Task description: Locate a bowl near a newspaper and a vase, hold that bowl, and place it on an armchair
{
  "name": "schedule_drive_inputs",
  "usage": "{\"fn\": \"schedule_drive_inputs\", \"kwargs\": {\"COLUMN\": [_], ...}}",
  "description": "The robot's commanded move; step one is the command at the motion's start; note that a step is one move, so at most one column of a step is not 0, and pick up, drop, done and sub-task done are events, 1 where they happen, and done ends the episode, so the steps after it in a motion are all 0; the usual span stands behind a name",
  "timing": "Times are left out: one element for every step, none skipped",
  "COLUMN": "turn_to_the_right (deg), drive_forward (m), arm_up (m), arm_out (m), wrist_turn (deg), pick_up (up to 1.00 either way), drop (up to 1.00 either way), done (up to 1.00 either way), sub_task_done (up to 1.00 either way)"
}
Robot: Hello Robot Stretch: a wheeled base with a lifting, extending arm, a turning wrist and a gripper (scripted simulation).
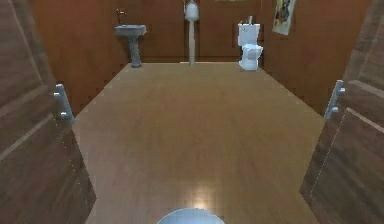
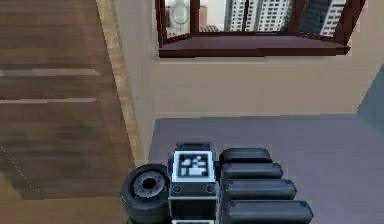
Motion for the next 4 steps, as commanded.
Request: {"fn": "schedule_drive_inputs", "kwargs": {"turn_to_the_right": [0.0,-6.0,0.0,-45.0], "drive_forward": [1.0,0.0,0.5,0.0], "arm_up": [0.0,0.0,0.0,0.0], "arm_out": [0.0,0.0,0.0,0.0], "wrist_turn": [0.0,0.0,0.0,0.0], "pick_up": [0.0,0.0,0.0,0.0], "drop": [0.0,0.0,0.0,0.0], "done": [0.0,0.0,0.0,0.0], "sub_task_done": [0.0,0.0,0.0,0.0]}}
